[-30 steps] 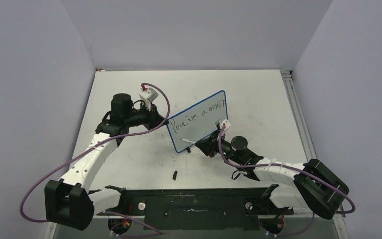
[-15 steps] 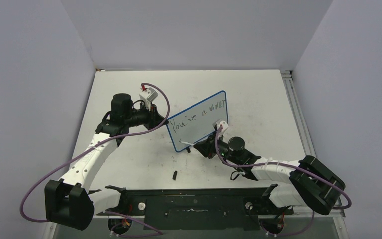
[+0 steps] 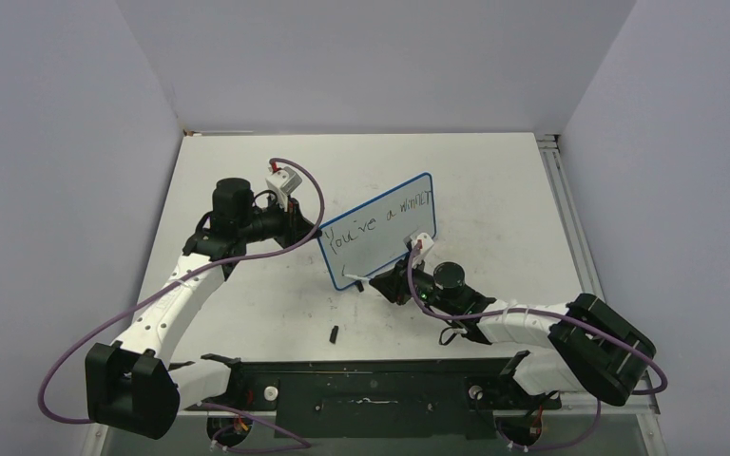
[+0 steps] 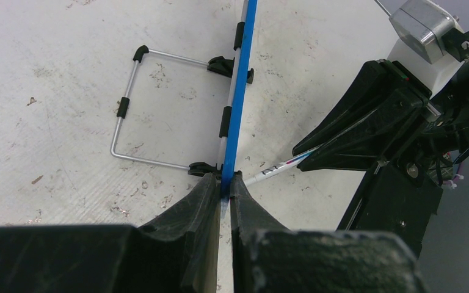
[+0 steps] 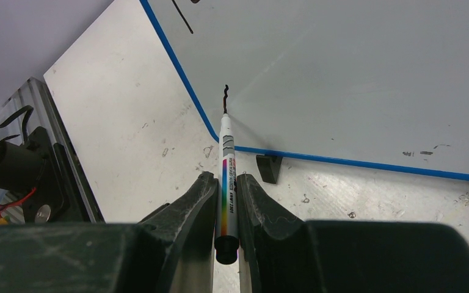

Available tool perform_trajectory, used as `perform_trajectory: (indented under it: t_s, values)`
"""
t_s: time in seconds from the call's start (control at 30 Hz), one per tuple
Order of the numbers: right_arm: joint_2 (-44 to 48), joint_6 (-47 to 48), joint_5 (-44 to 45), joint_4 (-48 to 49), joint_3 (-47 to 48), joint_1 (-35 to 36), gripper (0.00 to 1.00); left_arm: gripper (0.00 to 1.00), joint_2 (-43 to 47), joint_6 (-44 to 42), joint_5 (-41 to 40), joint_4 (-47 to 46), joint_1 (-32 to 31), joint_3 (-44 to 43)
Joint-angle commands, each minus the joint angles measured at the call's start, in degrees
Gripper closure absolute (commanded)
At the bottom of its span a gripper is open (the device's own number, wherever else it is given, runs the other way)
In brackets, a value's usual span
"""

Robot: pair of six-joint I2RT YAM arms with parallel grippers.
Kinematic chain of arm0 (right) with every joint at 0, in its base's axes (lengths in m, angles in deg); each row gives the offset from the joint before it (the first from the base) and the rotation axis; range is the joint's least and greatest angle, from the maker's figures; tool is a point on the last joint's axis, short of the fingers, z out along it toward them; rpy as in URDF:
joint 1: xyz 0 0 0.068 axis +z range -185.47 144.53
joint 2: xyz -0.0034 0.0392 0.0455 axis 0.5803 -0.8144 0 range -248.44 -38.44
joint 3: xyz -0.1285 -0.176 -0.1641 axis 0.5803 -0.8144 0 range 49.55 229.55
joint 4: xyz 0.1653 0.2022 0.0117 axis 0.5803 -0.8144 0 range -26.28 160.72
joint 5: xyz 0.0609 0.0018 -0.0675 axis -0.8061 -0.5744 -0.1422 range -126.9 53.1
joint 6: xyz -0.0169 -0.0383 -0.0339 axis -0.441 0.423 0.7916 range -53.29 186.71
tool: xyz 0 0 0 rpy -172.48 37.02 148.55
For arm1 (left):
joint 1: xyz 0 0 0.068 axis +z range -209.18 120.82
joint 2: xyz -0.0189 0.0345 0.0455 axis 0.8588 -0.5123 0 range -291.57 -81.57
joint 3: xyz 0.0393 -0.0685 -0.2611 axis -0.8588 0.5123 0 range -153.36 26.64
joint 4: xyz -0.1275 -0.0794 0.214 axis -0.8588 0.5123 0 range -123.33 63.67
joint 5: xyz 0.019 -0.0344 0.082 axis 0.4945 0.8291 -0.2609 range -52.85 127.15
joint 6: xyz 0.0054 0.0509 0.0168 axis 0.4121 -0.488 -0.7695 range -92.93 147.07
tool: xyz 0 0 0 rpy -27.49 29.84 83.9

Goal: Write a sentence on the whiteboard

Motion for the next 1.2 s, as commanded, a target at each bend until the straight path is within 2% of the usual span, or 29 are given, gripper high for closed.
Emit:
perform_trajectory:
  t_s: [0.0,0.3,1.17]
  values:
    - [2.01,-0.12,3.65,4.54,0.68,0.11,0.95,1.0,1.21,0.69,1.13,0.24,-0.3,-0.13]
    - [5.66,-1.15,6.23,5.35,-0.04,0.02,0.95,1.0,1.33,0.69,1.25,0.22,-0.27,-0.08]
    - [4.45,-1.42,8.2,3.11,-3.96,0.08,0.95,1.0,1.33,0.96,1.43,-0.09,-0.36,0.01]
